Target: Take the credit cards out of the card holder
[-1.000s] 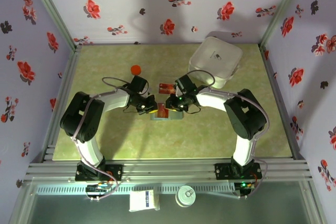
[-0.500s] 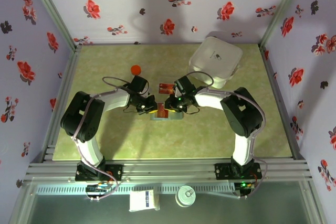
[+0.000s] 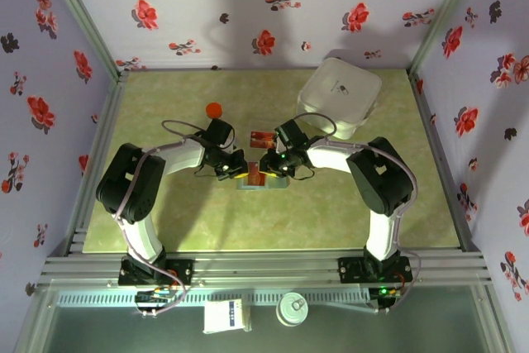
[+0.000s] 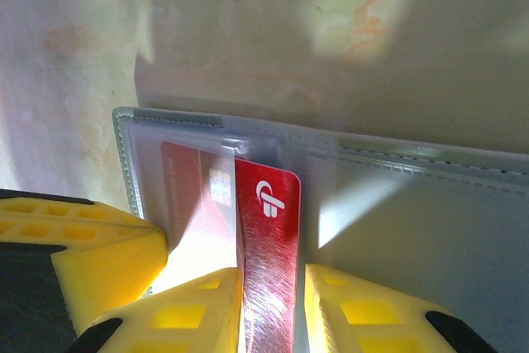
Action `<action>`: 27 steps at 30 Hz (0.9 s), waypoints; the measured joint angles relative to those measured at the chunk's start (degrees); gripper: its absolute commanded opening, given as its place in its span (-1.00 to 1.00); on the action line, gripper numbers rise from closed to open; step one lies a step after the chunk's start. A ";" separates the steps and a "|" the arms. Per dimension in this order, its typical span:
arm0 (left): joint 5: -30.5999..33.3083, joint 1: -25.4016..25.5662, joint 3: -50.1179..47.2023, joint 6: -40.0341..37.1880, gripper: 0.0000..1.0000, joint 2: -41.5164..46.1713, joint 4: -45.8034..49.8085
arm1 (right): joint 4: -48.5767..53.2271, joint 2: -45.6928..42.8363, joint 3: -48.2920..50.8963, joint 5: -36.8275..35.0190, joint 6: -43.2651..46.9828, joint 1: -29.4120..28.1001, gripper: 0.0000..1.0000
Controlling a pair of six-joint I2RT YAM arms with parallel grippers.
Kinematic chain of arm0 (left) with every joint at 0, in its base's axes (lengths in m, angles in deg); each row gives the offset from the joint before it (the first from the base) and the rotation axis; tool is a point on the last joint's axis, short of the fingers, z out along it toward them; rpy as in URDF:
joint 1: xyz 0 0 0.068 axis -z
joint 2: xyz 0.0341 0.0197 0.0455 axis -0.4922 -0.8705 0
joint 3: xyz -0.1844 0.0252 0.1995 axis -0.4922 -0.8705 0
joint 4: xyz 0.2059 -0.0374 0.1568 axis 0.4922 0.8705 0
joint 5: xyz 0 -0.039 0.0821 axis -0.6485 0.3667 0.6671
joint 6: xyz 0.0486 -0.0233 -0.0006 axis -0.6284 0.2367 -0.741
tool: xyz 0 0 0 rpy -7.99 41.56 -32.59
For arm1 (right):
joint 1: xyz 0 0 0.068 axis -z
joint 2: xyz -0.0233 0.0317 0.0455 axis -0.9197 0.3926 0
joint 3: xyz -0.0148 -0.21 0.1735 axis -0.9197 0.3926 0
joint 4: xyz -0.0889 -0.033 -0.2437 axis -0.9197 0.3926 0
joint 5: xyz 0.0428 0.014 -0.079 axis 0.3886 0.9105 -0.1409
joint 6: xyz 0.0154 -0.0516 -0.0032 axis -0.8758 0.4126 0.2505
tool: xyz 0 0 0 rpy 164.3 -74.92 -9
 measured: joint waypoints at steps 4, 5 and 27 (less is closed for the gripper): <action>-0.02 0.00 0.22 0.00 -1.00 -0.15 0.22 | -1.01 0.15 0.00 1.20 -0.92 0.00 -0.50; 0.00 0.00 0.26 0.00 -1.00 -0.17 0.24 | -1.25 0.15 0.02 1.51 -1.14 0.00 -0.51; 0.37 0.00 0.52 -0.15 -1.00 -0.26 0.57 | -8.85 -0.92 4.83 4.92 -4.44 2.14 -0.77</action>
